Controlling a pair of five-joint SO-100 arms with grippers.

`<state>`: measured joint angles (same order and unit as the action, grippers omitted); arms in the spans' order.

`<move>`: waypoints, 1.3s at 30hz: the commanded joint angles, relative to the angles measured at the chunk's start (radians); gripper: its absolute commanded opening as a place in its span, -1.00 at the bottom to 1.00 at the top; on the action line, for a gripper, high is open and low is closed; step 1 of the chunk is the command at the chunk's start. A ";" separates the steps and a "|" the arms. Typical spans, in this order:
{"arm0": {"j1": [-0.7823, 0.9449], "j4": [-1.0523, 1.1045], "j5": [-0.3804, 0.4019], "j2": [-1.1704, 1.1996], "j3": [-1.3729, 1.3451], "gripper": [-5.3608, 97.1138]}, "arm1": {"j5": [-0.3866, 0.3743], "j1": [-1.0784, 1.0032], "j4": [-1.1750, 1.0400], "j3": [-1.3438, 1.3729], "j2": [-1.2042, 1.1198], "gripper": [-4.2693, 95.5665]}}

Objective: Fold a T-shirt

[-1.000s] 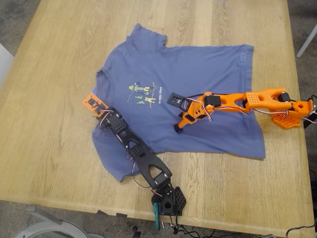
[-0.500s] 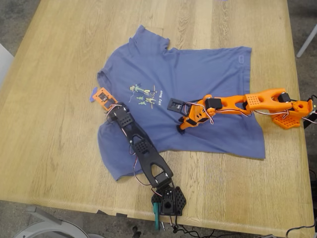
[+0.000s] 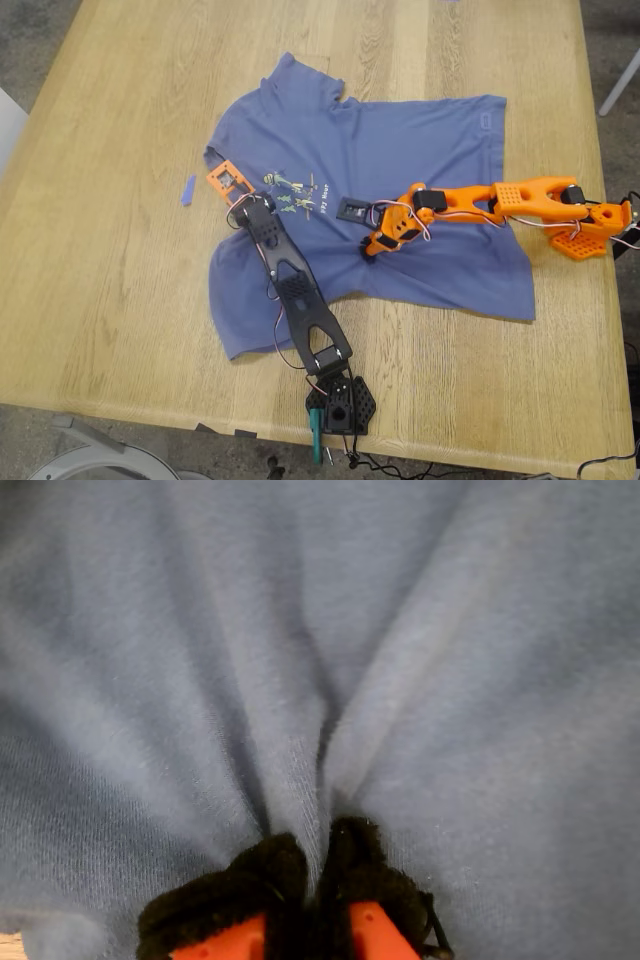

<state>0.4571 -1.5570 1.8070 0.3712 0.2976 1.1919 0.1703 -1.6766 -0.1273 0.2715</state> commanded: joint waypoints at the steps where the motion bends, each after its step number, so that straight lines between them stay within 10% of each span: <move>1: -0.026 -0.037 0.012 0.250 0.038 -0.90 | 0.008 -0.077 -0.009 -0.014 0.087 -0.92; 39: -0.707 -0.011 0.009 0.627 0.035 -0.90 | 0.051 -0.377 0.209 -0.014 0.509 -0.92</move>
<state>-0.1810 -1.6183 1.8070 0.8084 0.2976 1.2410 -0.1611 -1.5171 -0.1197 0.7670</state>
